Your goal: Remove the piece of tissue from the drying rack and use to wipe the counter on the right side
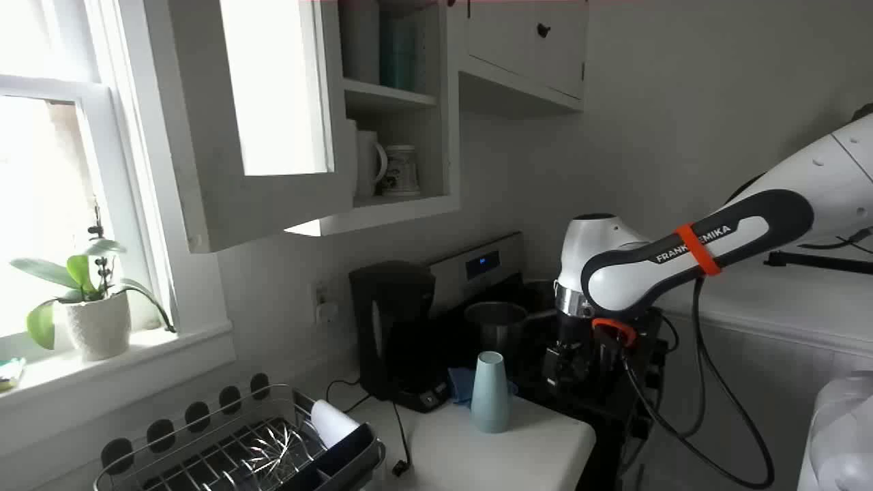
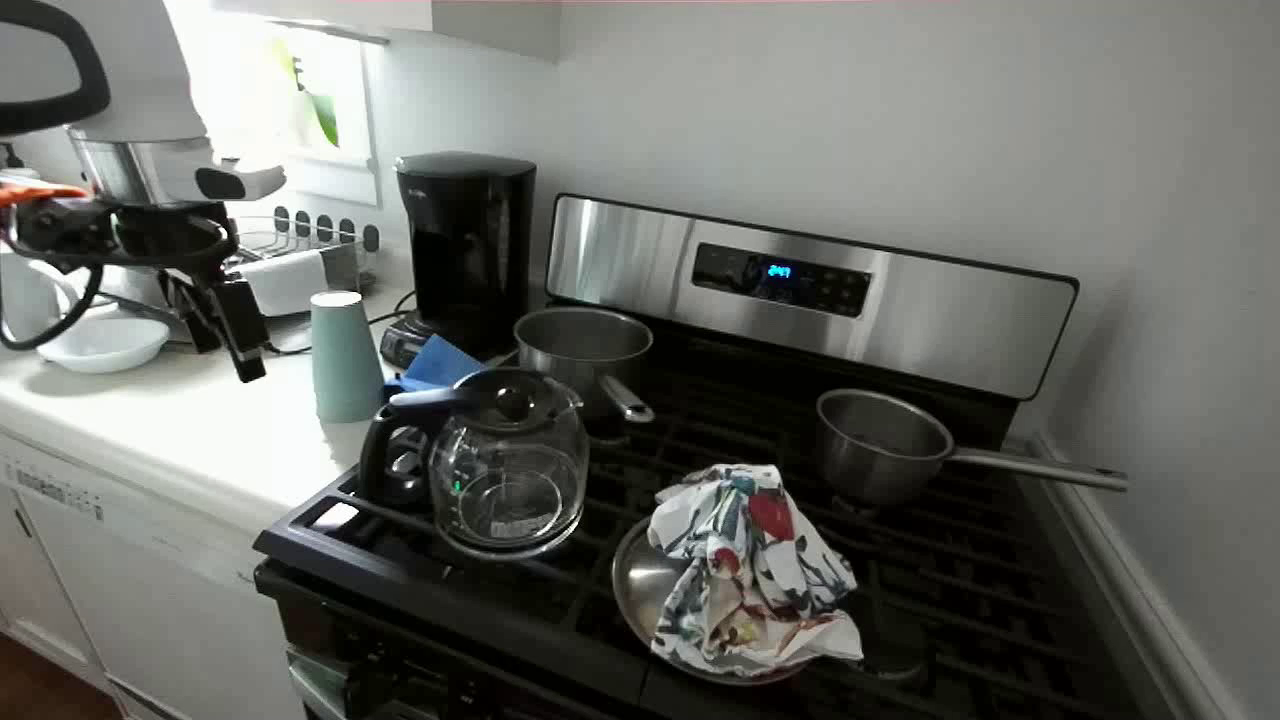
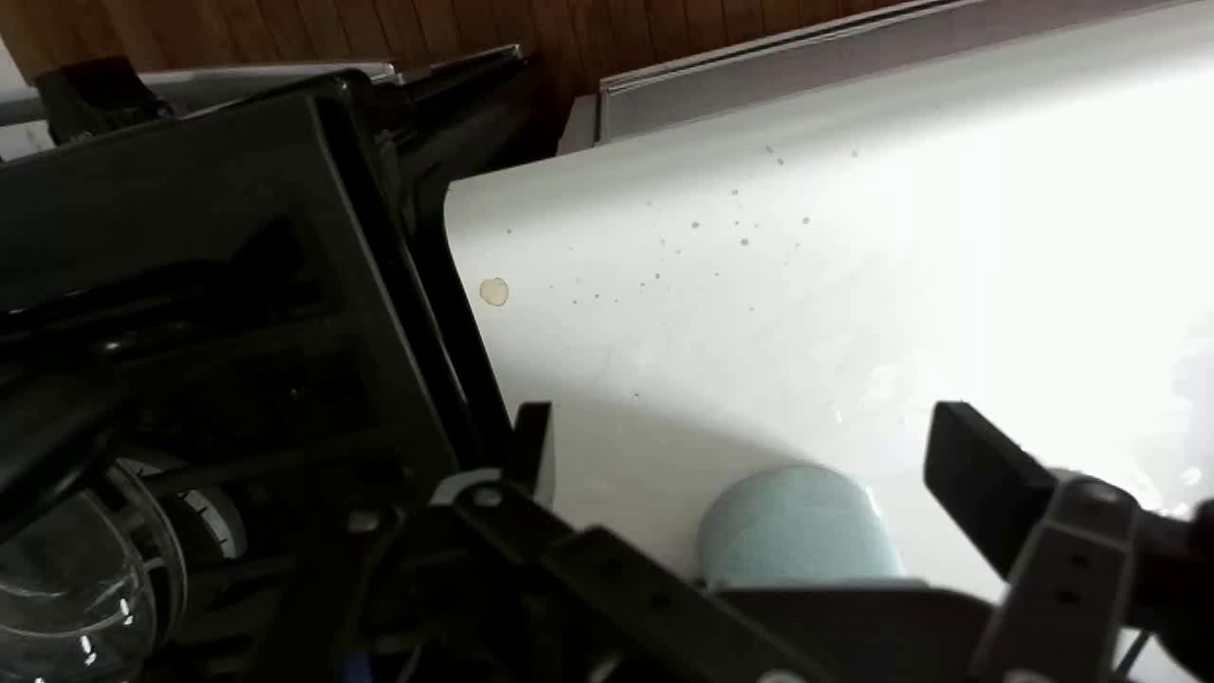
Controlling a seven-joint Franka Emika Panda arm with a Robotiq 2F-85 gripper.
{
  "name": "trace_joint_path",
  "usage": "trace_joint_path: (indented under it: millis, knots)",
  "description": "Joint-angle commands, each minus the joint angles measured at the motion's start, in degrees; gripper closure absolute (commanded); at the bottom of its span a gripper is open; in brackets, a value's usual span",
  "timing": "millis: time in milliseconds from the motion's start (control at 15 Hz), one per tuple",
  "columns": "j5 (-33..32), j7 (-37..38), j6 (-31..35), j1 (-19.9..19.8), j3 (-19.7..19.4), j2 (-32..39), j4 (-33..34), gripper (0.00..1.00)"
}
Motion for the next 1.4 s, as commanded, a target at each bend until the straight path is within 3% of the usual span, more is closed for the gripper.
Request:
trace_joint_path:
  millis: [0,200,600,867,1333]
  knots:
    - [0.21,-0.18,-0.14,-0.28,0.27,-0.02,0.08,0.00]
    - [0.41,-0.95,0.85,0.61,0.59,0.10,0.74,0.00]
    - [5.00,-4.59,4.08,7.63,1.24,3.04,7.85,0.00]
    - [9.03,-3.50,4.31,10.85,2.72,9.54,16.25,0.00]
    - [17.63,-1.92,3.29,12.81,5.80,24.03,31.01,0.00]
